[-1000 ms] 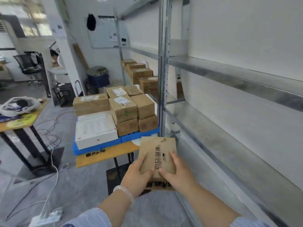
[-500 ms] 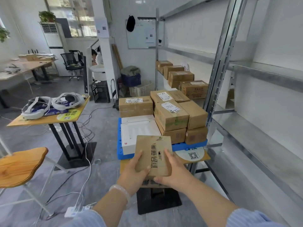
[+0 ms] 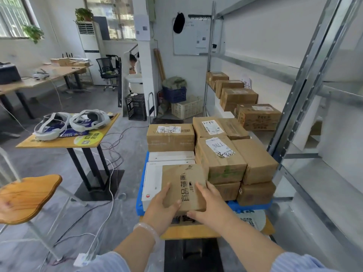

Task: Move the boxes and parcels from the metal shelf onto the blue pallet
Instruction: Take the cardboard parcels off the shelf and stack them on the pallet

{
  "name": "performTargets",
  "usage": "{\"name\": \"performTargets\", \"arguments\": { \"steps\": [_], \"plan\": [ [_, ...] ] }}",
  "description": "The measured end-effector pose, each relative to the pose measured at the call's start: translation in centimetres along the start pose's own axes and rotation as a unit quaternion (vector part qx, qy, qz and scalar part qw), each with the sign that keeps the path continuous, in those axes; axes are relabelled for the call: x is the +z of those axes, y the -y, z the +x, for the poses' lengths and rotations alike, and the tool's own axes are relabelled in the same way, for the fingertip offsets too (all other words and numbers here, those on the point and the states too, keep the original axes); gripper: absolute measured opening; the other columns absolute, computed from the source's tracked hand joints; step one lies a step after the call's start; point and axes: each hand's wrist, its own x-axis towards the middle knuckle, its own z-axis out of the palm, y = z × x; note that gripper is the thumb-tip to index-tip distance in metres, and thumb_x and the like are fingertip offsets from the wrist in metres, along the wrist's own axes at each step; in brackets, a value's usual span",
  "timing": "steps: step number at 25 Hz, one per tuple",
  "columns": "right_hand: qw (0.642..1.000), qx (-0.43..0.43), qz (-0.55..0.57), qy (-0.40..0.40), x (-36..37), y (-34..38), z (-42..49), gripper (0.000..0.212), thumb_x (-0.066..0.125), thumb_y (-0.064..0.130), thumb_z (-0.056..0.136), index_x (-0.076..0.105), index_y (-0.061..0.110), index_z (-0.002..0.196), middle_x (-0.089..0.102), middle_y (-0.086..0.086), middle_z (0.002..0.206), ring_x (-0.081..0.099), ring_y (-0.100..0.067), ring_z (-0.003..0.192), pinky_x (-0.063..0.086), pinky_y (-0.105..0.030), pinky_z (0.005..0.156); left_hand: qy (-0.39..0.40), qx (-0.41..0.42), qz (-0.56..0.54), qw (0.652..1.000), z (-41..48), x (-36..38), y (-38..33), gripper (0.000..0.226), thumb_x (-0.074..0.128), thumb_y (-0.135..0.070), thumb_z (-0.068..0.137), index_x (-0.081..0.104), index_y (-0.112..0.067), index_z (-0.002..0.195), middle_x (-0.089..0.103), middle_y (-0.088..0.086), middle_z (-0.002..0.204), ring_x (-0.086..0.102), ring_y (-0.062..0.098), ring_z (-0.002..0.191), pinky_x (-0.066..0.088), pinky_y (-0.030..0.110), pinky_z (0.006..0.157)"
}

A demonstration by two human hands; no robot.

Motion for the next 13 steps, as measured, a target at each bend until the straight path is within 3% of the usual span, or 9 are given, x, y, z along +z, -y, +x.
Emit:
{"name": "performTargets", "arguments": {
  "steps": [3, 8, 10, 13],
  "plan": [
    [0.998, -0.031, -0.048, 0.011, -0.9, -0.6, 3.3, 0.091, 0.068, 0.055, 0.079, 0.013, 0.042, 0.151, -0.01, 0.014, 0.159, 0.012, -0.011, 0.144, 0.028, -0.031, 0.112, -0.023, -0.017, 0.019, 0.999, 3.2, 0.9, -0.5, 0.065, 0.068, -0.033, 0.086, 0.037, -0.04, 0.142, 0.052, -0.011, 0.133, 0.052, 0.008, 0.117, 0.048, 0.032, 0.098],
    [0.992, -0.082, -0.096, 0.031, -0.5, -2.0, 5.8, 0.075, 0.061, 0.05, 0.087, 0.021, 0.038, 0.15, -0.005, 0.015, 0.159, 0.002, -0.008, 0.145, 0.021, -0.033, 0.116, -0.041, -0.059, 0.048, 0.996, 6.3, 1.8, 0.1, 0.065, 0.066, -0.035, 0.087, 0.034, -0.04, 0.144, 0.052, -0.01, 0.134, 0.051, 0.011, 0.119, 0.043, 0.033, 0.102],
    [0.989, -0.091, -0.107, 0.035, -0.2, -2.5, 6.1, 0.074, 0.059, 0.049, 0.088, 0.02, 0.038, 0.15, -0.006, 0.014, 0.16, -0.003, -0.007, 0.145, 0.018, -0.033, 0.117, -0.034, -0.063, 0.06, 0.996, 7.0, 2.0, 0.3, 0.066, 0.065, -0.037, 0.087, 0.033, -0.04, 0.145, 0.05, -0.011, 0.135, 0.049, 0.009, 0.119, 0.044, 0.026, 0.096],
    [0.987, -0.104, -0.123, 0.022, -0.4, -3.1, 7.0, 0.071, 0.056, 0.046, 0.091, 0.018, 0.037, 0.151, -0.004, 0.014, 0.16, -0.005, -0.005, 0.145, 0.015, -0.031, 0.117, -0.014, -0.055, 0.078, 0.995, 8.6, 2.4, -0.1, 0.066, 0.062, -0.037, 0.09, 0.028, -0.042, 0.146, 0.046, -0.016, 0.133, 0.045, 0.002, 0.112, 0.037, 0.009, 0.076]
  ]
}}
